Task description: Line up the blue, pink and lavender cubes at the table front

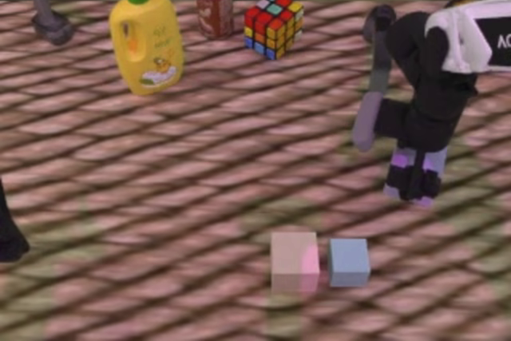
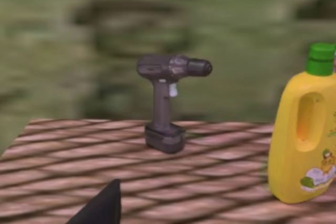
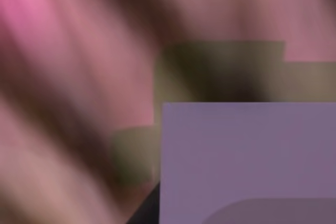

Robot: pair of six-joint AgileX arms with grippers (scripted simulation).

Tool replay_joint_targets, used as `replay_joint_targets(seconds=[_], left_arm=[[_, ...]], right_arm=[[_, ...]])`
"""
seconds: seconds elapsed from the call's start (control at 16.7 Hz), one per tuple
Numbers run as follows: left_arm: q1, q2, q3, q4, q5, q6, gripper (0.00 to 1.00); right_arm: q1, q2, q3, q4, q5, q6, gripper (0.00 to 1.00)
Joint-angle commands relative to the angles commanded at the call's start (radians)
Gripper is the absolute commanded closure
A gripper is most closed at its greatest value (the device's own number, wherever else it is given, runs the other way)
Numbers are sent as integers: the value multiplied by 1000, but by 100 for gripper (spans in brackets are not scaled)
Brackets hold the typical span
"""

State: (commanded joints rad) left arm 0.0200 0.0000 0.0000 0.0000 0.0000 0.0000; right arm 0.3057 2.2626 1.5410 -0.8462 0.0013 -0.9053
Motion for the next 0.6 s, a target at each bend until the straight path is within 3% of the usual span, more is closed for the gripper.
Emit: replay_joint_targets(seconds=[0.6], left_arm=[[0,0,0,0,0,0,0]], right_arm=[[8,-99,127,-227,-1,-2,100]])
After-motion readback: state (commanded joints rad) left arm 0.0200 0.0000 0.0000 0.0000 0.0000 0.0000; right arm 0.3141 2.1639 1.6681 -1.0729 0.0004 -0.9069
